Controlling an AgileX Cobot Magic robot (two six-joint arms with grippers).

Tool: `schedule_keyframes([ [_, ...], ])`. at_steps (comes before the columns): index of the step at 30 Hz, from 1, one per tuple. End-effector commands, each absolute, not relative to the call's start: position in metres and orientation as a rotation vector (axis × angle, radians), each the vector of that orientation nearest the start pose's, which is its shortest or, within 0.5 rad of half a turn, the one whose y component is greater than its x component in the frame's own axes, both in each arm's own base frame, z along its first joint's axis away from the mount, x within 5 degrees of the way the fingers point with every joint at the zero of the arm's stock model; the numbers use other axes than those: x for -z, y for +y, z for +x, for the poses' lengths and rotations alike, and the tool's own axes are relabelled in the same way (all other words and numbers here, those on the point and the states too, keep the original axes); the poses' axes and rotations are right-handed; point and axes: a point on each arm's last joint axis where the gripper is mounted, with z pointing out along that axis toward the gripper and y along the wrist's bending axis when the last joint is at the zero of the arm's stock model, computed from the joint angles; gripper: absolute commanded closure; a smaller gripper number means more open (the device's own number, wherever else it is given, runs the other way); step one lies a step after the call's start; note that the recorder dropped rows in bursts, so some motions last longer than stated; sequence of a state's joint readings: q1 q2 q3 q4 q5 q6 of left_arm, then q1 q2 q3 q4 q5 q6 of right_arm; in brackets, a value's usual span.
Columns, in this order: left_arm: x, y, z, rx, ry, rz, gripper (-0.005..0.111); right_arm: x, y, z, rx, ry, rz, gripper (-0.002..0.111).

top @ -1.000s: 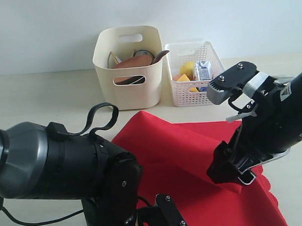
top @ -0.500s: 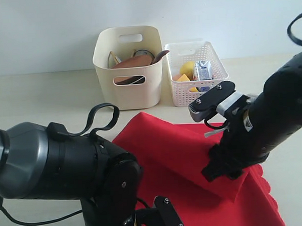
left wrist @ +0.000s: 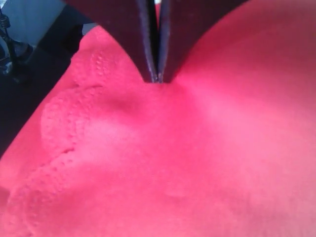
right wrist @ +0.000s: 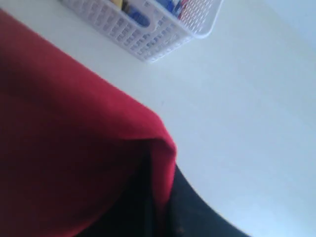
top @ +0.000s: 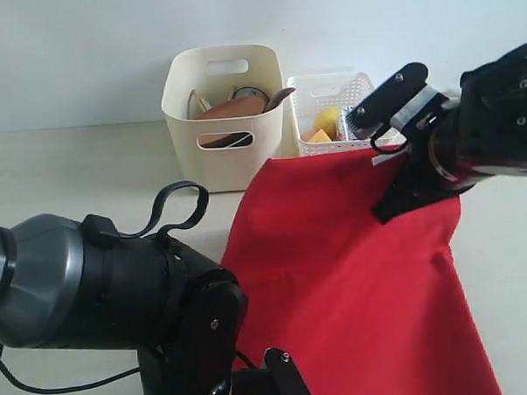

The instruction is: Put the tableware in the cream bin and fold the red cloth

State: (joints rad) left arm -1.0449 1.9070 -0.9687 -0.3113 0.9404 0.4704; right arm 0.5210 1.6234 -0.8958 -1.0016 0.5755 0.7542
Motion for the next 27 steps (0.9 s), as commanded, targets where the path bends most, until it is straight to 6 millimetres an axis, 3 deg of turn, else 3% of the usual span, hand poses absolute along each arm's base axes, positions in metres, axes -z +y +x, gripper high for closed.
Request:
schedule_keyframes([
  [1,-0.110,-0.260,0.126,0.226,2.721,2.105,0.107,-0.197,0.109,0.318,0.507,2.390,-0.677,0.107],
  [3,-0.110,-0.260,0.126,0.227,2.720,2.103,0.107,-0.174,0.107,0.326,0.515,2.464,-0.752,0.095],
  [5,-0.110,-0.261,0.127,0.225,2.715,2.101,0.107,-0.149,0.106,0.333,0.548,2.531,-0.790,0.074],
  [6,-0.110,-0.261,0.127,0.226,2.714,2.100,0.107,-0.140,0.106,0.337,0.583,2.557,-0.798,0.055],
  [8,-0.110,-0.262,0.128,0.231,2.700,2.085,0.107,-0.140,0.103,0.342,0.675,2.595,-0.761,0.029],
  [9,-0.109,-0.264,0.129,0.235,2.688,2.064,0.107,-0.149,0.100,0.344,0.731,2.610,-0.685,0.023],
  [12,-0.117,-0.266,0.133,0.236,2.639,2.004,0.107,-0.184,0.094,0.339,0.758,2.623,-0.565,0.022],
  [17,-0.167,-0.264,0.147,0.170,2.484,1.726,0.107,-0.233,0.103,0.311,0.401,2.670,-0.494,0.022],
  [22,-0.213,-0.256,0.143,0.263,2.366,1.609,0.107,-0.243,0.107,0.290,0.199,2.717,-0.464,0.022],
  [27,-0.257,-0.239,0.138,0.310,2.290,1.446,0.107,-0.239,0.103,0.271,0.123,2.721,-0.433,0.022],
])
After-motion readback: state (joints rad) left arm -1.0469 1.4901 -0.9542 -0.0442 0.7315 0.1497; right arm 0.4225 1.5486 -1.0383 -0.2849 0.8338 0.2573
